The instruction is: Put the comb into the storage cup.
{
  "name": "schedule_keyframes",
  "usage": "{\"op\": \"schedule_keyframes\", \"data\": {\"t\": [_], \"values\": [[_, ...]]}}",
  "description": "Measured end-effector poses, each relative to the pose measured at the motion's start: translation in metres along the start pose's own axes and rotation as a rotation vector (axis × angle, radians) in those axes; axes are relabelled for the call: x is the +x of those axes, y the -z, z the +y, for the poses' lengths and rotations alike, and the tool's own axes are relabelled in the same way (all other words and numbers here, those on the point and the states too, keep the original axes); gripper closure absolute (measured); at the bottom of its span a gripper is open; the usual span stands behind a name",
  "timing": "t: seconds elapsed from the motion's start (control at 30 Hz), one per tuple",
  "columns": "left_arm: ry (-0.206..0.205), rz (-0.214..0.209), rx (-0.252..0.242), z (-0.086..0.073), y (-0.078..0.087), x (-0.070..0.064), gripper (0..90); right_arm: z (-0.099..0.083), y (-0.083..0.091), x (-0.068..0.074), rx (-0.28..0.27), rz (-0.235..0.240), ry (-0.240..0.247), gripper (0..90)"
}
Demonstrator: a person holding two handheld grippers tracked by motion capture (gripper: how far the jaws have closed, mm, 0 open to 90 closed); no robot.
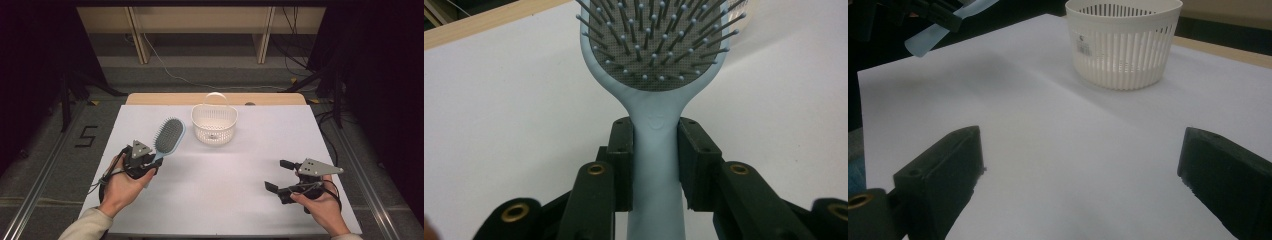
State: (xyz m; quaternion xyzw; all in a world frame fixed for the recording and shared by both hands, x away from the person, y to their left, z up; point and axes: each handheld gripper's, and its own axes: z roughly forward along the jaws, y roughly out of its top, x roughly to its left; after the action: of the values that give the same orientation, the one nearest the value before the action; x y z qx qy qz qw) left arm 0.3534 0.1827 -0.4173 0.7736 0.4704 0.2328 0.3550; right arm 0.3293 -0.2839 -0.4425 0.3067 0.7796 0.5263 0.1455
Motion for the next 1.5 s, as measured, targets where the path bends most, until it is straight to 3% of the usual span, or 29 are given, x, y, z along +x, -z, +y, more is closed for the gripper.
{"op": "schedule_keyframes", "data": {"t": [1.5], "values": [[0.013,0.025,-0.116,0.0042,0.0084,0.0014,69.7,-0.0003,-0.0001,-0.0001,0.001,0.0,0.0,5.2]]}}
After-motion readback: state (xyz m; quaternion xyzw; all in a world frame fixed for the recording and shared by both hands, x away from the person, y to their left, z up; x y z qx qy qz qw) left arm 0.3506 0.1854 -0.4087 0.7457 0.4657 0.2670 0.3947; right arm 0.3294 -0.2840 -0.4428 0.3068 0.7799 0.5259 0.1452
